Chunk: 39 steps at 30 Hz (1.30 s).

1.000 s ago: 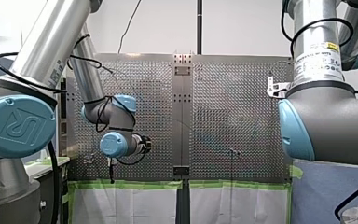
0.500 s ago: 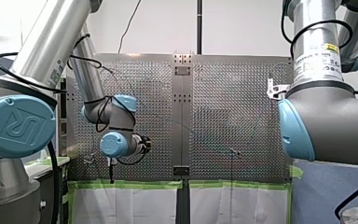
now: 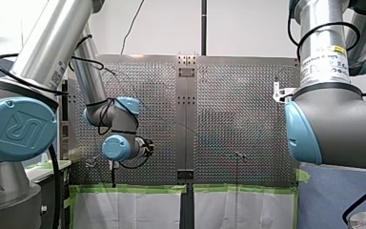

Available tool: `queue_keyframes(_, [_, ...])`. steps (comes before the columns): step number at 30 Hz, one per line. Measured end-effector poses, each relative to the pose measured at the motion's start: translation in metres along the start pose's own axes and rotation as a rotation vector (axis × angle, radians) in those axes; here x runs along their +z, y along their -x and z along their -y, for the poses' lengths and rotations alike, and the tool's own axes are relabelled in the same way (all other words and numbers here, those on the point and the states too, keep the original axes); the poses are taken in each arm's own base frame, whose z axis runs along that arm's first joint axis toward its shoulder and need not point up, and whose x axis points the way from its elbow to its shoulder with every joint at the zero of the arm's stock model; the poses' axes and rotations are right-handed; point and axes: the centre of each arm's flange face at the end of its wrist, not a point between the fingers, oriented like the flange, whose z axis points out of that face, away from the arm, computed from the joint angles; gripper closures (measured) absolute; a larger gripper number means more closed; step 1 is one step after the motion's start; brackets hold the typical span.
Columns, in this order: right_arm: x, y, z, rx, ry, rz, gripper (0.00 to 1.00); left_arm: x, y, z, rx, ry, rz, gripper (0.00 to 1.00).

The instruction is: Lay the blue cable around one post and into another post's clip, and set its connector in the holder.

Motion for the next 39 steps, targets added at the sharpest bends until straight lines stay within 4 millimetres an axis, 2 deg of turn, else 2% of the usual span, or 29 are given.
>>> queue_keyframes(12, [0.0029,-0.0017,0.0019,0.001,-0.038,-0.026,1.0,0.0004,0.0002,-0.0004,0.0,0.002,0.0,0.0])
queue_keyframes(39, [0.004,0.0022,-0.0039,0.034,-0.011,-0.033,1.0,-0.0003,-0.0004,-0.0007,0.005,0.003,-0.005,0.0])
